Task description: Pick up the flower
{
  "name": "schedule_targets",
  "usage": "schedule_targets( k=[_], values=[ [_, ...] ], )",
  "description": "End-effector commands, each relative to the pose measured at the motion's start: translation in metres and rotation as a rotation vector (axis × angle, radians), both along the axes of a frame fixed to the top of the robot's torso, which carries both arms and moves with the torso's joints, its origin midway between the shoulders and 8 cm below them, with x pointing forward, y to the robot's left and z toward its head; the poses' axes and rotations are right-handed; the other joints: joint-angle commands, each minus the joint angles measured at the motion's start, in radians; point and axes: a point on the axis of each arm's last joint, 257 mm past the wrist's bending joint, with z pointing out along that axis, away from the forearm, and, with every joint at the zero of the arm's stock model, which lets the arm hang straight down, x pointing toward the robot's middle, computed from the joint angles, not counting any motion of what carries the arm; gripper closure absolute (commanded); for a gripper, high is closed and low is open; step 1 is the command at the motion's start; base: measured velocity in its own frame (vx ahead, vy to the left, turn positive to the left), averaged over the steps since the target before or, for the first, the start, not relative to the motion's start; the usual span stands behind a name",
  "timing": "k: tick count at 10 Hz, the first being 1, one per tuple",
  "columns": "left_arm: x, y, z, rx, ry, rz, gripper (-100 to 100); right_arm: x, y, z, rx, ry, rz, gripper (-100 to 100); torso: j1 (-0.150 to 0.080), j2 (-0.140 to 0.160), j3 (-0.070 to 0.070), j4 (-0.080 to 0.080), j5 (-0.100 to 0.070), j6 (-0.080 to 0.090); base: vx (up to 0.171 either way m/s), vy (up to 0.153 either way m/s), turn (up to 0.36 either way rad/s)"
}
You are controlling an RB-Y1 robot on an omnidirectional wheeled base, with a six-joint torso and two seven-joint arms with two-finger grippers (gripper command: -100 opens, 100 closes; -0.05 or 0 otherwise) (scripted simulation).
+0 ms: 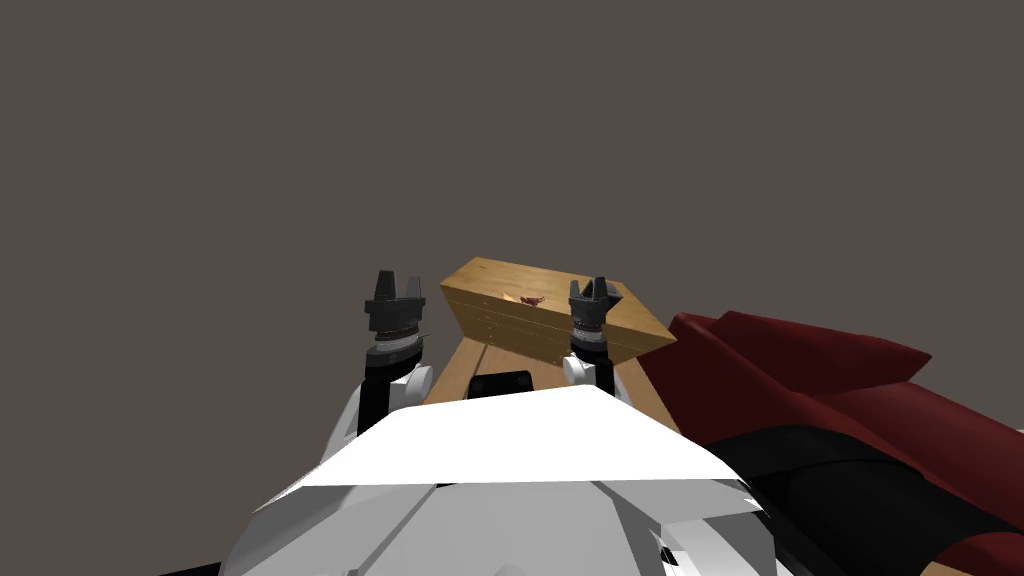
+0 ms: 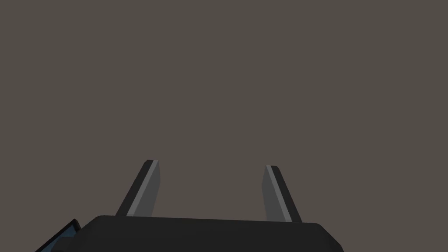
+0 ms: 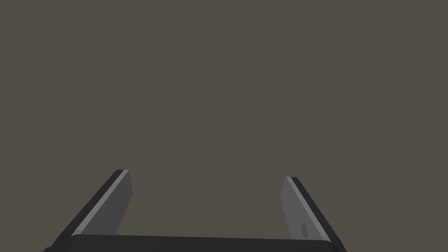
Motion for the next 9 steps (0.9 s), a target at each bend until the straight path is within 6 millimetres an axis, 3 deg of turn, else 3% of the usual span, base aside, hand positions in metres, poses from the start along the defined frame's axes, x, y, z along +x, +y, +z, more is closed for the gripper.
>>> schedule_targets(
  k=[1,9],
  values=[
    [0.000,0.000,0.000,0.000,0.000,0.000,0,-0.001,-0.003,0.001,0.024,-0.005,0.018,-100,0.000,0.000,0.000,0.000,0.000,0.000,-0.035,0.050,0.058],
    [0.000,0.000,0.000,0.000,0.000,0.000,0,-0.001,-0.023,0.001,0.215,-0.032,0.166,-100,-0.002,0.000,0.000,0.000,0.000,0.001,-0.037,0.067,0.097]
  ],
)
